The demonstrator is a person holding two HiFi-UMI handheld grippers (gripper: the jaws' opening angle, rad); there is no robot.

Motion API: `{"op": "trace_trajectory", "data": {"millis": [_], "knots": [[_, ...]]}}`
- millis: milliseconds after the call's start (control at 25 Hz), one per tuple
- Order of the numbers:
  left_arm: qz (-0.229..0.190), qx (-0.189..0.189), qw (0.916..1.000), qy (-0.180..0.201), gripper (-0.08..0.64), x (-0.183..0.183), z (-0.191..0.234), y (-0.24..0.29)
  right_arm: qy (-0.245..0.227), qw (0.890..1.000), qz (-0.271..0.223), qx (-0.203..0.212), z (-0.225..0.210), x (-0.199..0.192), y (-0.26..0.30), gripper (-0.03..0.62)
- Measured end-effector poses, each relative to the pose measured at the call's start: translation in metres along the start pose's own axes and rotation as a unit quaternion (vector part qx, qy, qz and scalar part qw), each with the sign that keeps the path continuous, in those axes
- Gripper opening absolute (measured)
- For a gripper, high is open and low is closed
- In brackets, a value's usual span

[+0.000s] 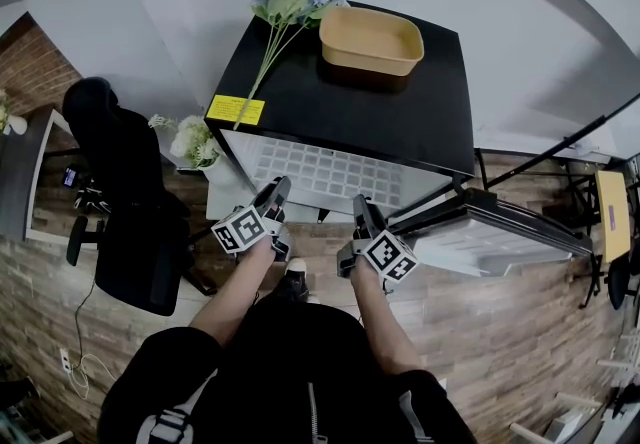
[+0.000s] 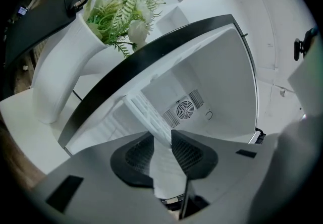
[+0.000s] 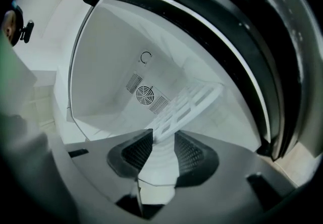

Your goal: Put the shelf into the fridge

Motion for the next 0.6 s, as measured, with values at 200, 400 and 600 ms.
{"op": "trace_trajectory", "data": {"millis": [200, 400, 600], "knots": [[-0.004, 0.003, 1.0000, 0.008, 0.114, 0.004, 0.007, 0.011, 0.000, 1.000, -0.005, -0.005, -0.002, 0.005, 0.010, 0.133], [-0.002, 0.008, 0.9999, 0.011, 0.112, 0.009, 0.007, 0.022, 0.001, 1.000, -0.008, -0.011, -0.005, 0.010, 0.019, 0.135], [0.003, -0.001, 1.0000, 0.004, 0.113, 0.012, 0.002, 0.032, 0.005, 1.000, -0.014, -0.022, -0.006, 0.014, 0.028, 0.135]]}}
Point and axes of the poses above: the fingertips, and each gripper's own axes: y forward along the fingers, z to its left, x out of its top, the point moved 8 cm from there along -y, backward along the fingers, and after that the axes turned 9 degrees about x, right-handed, at the moved point
